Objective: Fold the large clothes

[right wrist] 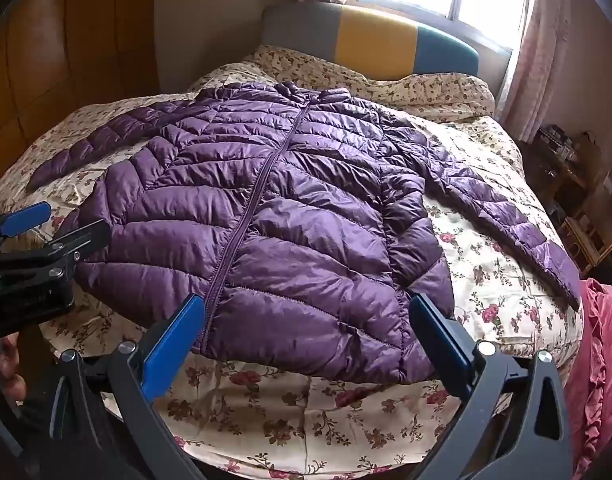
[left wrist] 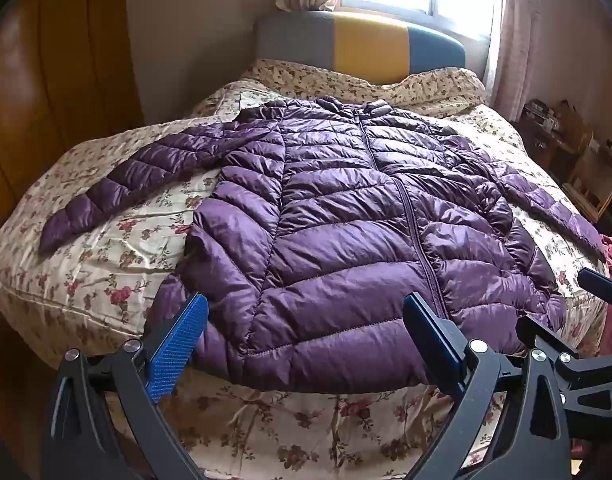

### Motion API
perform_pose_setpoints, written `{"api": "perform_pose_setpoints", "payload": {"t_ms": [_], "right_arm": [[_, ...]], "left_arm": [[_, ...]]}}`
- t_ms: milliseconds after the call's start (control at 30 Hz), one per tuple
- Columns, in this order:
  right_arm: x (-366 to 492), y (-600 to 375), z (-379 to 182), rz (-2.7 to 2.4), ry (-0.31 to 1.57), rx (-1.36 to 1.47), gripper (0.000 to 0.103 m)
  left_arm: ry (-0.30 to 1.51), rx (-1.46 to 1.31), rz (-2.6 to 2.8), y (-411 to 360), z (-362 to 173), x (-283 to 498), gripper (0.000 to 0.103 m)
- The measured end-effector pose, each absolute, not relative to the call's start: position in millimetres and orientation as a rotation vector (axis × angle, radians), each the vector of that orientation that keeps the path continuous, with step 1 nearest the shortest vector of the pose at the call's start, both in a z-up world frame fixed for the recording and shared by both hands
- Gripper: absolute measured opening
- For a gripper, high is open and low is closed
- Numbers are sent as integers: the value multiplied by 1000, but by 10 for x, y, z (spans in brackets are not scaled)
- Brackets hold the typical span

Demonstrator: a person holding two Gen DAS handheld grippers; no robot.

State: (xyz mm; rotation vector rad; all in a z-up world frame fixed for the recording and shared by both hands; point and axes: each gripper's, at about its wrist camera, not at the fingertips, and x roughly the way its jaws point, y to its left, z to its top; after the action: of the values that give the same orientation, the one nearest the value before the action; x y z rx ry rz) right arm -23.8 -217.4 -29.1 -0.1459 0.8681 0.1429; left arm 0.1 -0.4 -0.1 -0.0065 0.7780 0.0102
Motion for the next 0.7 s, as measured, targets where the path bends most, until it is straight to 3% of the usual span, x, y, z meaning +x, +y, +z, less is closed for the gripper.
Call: {"api": "perform_pose_setpoints", "payload": {"t_ms": [700], "right_arm": [[-210, -2230, -318, 129, 873, -126, 101]], "left_arm": [[782, -13, 10, 1, -2, 2, 97]]}}
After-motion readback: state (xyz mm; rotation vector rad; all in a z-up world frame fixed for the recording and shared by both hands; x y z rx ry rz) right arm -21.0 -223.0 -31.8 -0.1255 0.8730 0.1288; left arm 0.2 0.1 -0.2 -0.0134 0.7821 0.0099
